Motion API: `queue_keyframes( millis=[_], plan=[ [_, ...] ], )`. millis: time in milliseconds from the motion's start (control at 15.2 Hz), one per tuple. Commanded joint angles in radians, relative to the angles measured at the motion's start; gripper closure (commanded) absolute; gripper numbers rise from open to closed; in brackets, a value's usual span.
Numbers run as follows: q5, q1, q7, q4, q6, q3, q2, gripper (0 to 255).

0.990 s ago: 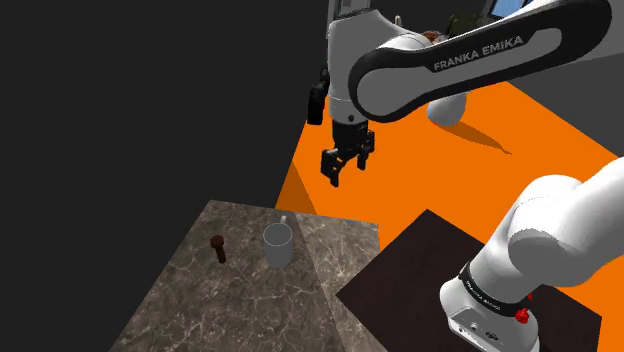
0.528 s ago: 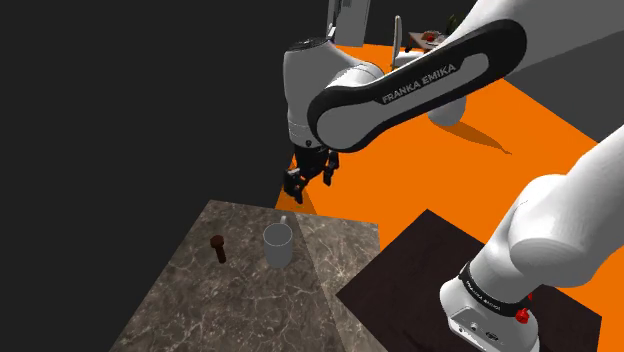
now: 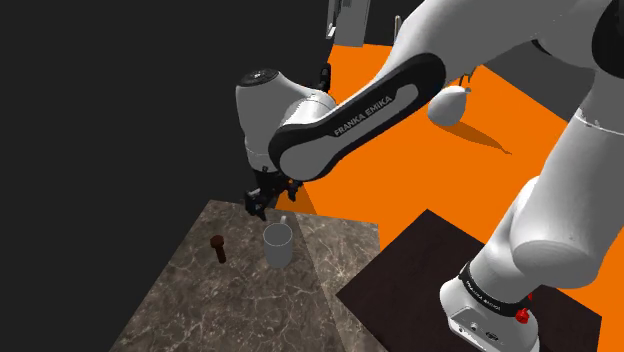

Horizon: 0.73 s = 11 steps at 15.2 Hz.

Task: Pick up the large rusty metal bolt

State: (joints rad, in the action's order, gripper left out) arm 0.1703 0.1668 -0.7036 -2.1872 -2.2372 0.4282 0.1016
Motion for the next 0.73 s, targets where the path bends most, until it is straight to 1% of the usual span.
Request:
queue_keyframes(
  millis=[0, 330, 660],
  plan=[
    [0.053, 0.026, -0.062, 0.053, -0.018, 0.009, 0.075, 0],
    [0.173, 0.105, -0.172, 0.223, -0.028, -0.008, 0.263, 0],
    [0.263, 0.201, -0.243, 0.427, -0.009, -0.041, 0.448, 0]
  ],
)
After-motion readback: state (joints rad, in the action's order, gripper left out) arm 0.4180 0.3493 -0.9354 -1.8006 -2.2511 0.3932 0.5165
